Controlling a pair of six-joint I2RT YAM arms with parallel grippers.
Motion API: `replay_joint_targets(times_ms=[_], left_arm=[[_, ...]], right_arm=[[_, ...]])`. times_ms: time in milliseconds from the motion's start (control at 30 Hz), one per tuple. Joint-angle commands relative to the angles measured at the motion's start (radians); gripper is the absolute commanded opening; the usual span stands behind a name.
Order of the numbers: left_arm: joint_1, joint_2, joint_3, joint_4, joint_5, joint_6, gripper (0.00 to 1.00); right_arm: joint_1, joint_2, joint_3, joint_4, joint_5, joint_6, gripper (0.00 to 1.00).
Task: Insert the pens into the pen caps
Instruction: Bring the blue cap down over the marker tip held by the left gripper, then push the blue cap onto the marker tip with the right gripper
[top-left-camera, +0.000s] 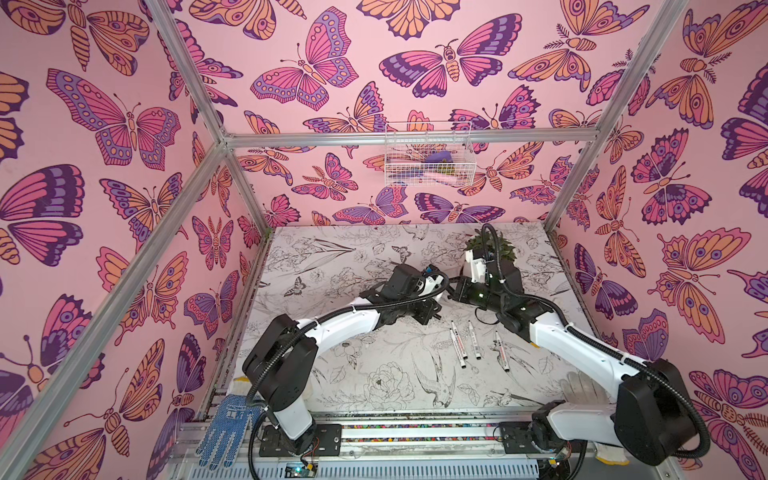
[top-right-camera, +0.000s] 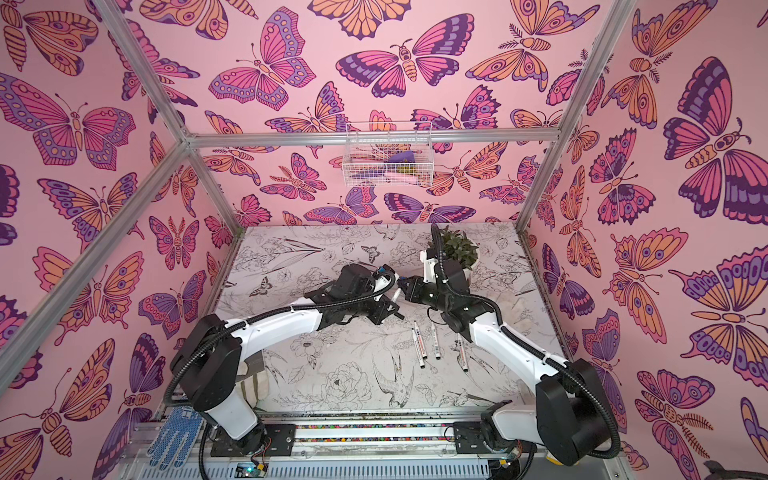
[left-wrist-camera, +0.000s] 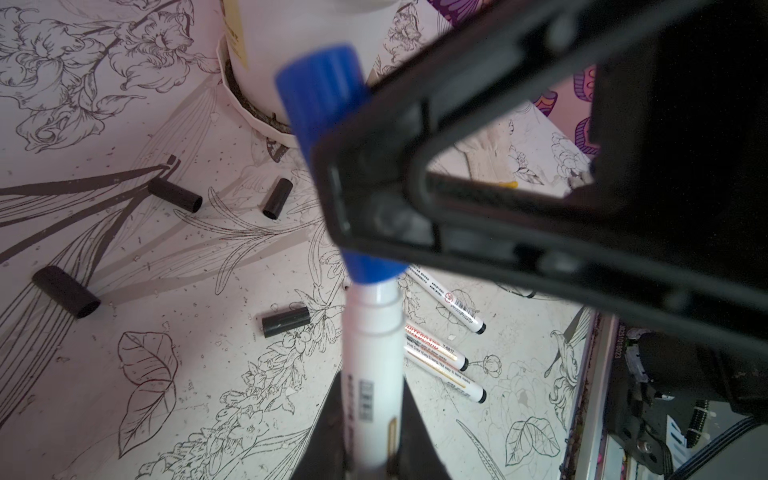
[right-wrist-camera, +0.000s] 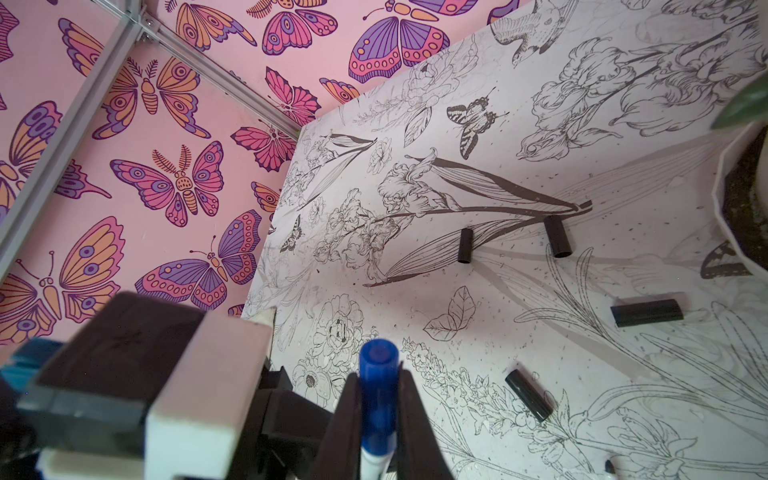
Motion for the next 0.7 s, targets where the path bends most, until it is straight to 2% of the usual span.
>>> replay_joint_targets(times_ms=[0, 267, 500, 667], left_arm=[[0.022, 0.009, 0.012, 0.092, 0.035, -0.062, 0.0], [0.051, 0.02, 0.024, 0.21, 0.098, -0.153, 0.0], [0.056, 0.028, 0.042, 0.276, 0.098, -0.198, 0.0], [0.054, 0.022, 0.045, 0.321, 0.051, -0.206, 0.0]], right_arm=[[0.0, -0.036, -0.017, 0.014, -0.067, -0.009, 0.0], [-0.002, -0.091, -0.032, -0.005, -0.133, -0.043, 0.0], [-0.007, -0.095, -0.023, -0.028, -0.347, -0.117, 0.0], [-0.007, -0.073, 0.013, -0.095, -0.489, -0.18, 0.0]])
